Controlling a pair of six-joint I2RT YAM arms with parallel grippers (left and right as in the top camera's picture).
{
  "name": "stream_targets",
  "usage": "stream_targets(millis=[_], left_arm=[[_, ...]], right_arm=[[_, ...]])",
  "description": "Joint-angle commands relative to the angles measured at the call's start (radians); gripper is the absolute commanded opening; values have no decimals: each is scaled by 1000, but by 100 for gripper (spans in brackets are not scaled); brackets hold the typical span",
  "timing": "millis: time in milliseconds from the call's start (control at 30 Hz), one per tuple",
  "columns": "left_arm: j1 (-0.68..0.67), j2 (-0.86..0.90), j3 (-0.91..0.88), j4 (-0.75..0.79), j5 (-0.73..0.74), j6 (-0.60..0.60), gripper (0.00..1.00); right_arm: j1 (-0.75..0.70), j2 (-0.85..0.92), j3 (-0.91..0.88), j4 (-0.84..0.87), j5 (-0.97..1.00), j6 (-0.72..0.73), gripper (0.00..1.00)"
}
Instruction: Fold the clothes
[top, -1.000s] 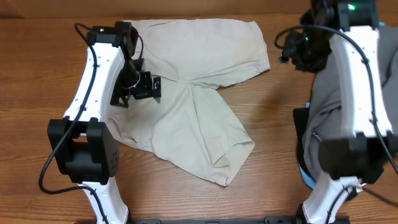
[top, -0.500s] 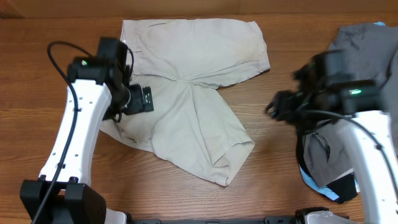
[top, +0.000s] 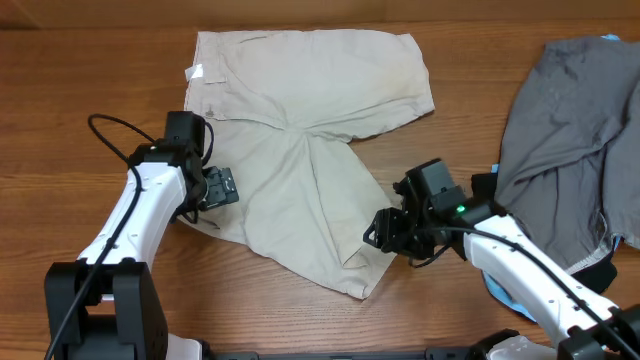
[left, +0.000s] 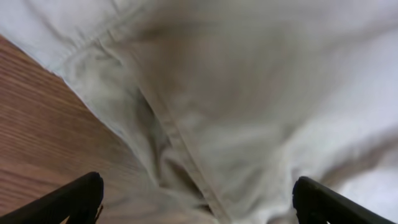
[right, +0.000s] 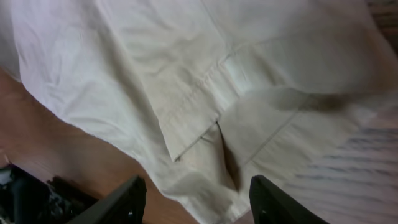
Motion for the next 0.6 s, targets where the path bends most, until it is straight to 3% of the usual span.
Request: stream_targets(millis=[0, 567], left_arm=[[3, 3, -14, 22, -18, -14, 100], [3, 8, -14, -3, 18, -14, 100]], right_arm=[[5, 0, -53, 73, 32, 67, 57], [5, 206, -97, 362, 53, 210, 52]])
